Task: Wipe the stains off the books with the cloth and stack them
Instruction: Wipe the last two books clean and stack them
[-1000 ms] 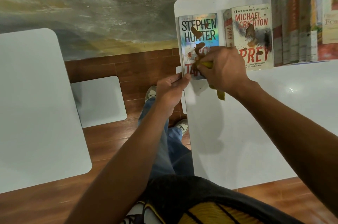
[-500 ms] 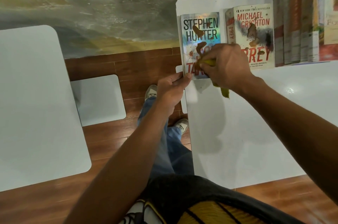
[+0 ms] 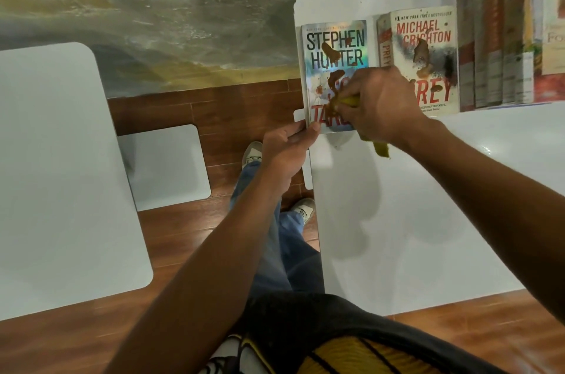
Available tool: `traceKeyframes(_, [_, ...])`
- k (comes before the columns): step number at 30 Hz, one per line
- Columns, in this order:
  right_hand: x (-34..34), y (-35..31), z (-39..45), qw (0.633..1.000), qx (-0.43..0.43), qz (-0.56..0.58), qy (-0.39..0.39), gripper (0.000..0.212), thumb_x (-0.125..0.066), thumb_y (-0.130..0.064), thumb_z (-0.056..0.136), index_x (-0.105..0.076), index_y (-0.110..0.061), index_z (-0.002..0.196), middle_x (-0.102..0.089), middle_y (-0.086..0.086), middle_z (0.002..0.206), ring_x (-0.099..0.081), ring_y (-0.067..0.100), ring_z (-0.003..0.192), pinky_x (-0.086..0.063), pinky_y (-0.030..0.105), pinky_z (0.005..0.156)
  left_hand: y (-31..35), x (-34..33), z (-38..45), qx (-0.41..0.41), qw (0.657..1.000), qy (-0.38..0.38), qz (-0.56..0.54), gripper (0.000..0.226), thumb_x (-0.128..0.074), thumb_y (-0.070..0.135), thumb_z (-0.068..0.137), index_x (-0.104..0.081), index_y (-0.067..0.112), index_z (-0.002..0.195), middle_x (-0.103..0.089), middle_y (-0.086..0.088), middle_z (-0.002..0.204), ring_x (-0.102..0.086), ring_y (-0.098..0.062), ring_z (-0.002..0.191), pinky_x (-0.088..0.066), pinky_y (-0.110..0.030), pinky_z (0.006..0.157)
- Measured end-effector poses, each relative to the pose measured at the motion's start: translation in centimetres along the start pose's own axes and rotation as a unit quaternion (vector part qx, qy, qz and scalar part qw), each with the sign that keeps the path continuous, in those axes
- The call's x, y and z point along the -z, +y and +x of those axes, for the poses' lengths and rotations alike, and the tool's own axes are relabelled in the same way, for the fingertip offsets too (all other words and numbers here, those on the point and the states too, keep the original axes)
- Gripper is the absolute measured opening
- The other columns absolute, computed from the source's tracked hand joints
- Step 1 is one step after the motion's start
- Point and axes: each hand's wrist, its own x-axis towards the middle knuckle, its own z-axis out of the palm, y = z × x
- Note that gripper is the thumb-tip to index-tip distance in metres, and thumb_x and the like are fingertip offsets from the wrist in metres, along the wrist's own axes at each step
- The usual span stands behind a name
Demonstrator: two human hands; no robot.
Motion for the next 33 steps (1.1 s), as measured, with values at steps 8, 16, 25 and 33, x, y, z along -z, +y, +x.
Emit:
traceKeyframes(8, [0.1,0.3,1.1,1.000,0.005,0.000,0.017,0.031,-0.070,-0.043,0.089,-0.076,-0.021,0.110,-0.071,0.003,0.109,-0.066,0.024,0.092,-0.059,0.038,0.080,0.2,0.0,-0.2,0.000,1.000,0.002,0.008,0.036,-0.072,0.028,0.091,-0.070,0.014,0.124,-0.069,0.024,0.091,-0.067,0.012,0.083,-0.050,-0.005,0.066])
traceKeyframes(16, [0.0,0.4,1.0,0.999,0.007,0.016,0.027,0.026,-0.071,-0.039,0.089,-0.077,-0.020,0.105,-0.071,0.004,0.107,-0.065,0.027,0.093,-0.059,0.042,0.079,0.2,0.1,-0.1,-0.014,1.000,0.002,0.002,0.036,-0.071,0.024,0.092,-0.069,0.009,0.125,-0.071,0.016,0.098,-0.067,0.011,0.087,-0.051,-0.007,0.074])
traceKeyframes(25, [0.1,0.4,1.8,0.998,0.020,0.022,0.051,0.024,-0.069,-0.038,0.091,-0.077,-0.020,0.104,-0.072,0.003,0.104,-0.067,0.024,0.085,-0.058,0.034,0.076,0.1,0.2,-0.1,-0.020,1.000,-0.002,0.003,0.035,-0.071,0.023,0.093,-0.069,0.009,0.125,-0.072,0.013,0.101,-0.067,0.014,0.086,-0.051,-0.006,0.073])
traceKeyframes(33, [0.0,0.5,1.6,0.997,0.027,0.021,0.072,0.028,-0.069,-0.039,0.091,-0.076,-0.017,0.105,-0.072,0.004,0.107,-0.068,0.025,0.089,-0.057,0.035,0.077,-0.1,0.2,0.0,-0.008,1.000,-0.007,0.009,0.037,-0.071,0.026,0.092,-0.069,0.012,0.126,-0.071,0.015,0.101,-0.064,0.018,0.081,-0.048,-0.003,0.067])
